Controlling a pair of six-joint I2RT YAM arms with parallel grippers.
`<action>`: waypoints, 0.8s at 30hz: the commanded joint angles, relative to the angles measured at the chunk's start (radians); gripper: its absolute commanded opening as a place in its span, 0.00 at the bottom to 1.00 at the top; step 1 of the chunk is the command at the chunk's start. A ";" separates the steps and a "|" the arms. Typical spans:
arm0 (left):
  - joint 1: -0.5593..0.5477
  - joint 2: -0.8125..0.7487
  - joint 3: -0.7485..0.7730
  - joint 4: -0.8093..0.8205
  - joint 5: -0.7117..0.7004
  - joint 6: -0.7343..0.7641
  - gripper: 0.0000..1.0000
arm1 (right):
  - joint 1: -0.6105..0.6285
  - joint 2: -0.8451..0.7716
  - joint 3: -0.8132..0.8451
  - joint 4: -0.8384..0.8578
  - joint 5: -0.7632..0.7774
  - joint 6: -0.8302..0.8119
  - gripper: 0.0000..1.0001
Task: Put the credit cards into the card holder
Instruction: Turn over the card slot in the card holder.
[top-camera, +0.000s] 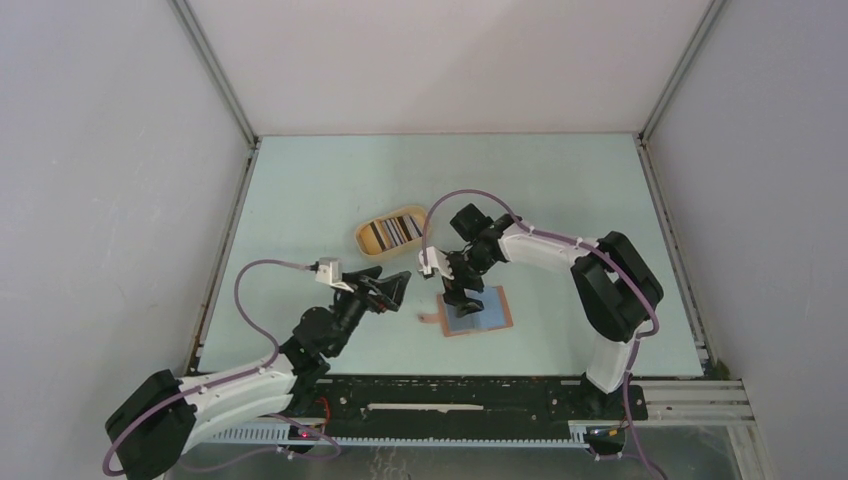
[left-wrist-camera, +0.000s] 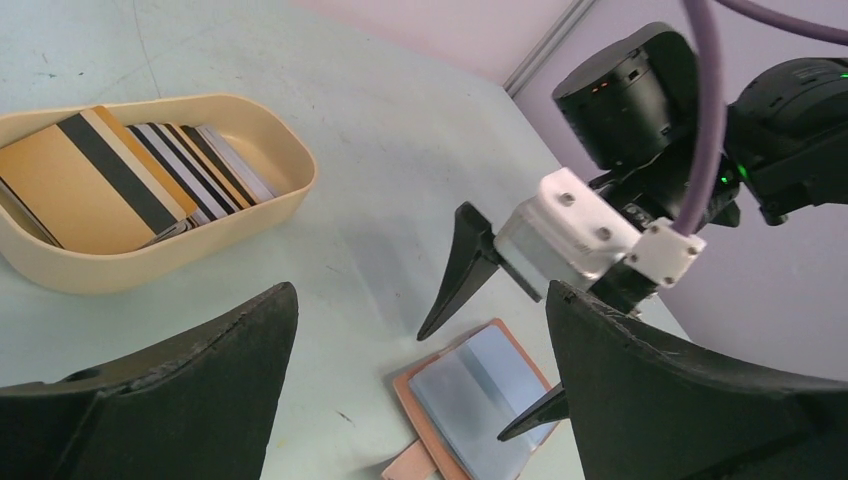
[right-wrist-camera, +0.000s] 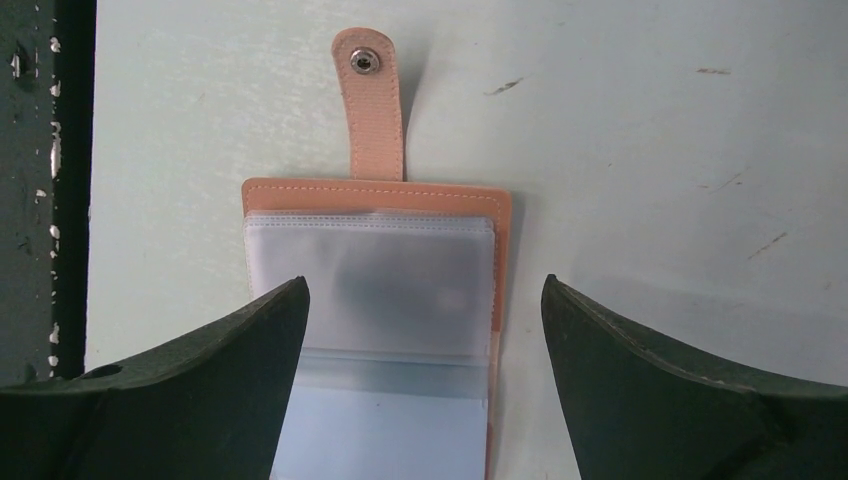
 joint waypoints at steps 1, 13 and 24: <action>0.006 -0.016 -0.042 0.049 -0.030 -0.012 0.98 | 0.002 0.032 0.067 -0.063 0.014 0.024 0.95; 0.005 -0.028 -0.052 0.049 -0.040 -0.025 0.98 | 0.030 0.068 0.087 -0.081 0.036 0.048 0.91; 0.005 -0.047 -0.066 0.045 -0.055 -0.036 0.98 | 0.027 0.061 0.087 -0.119 -0.014 0.019 0.77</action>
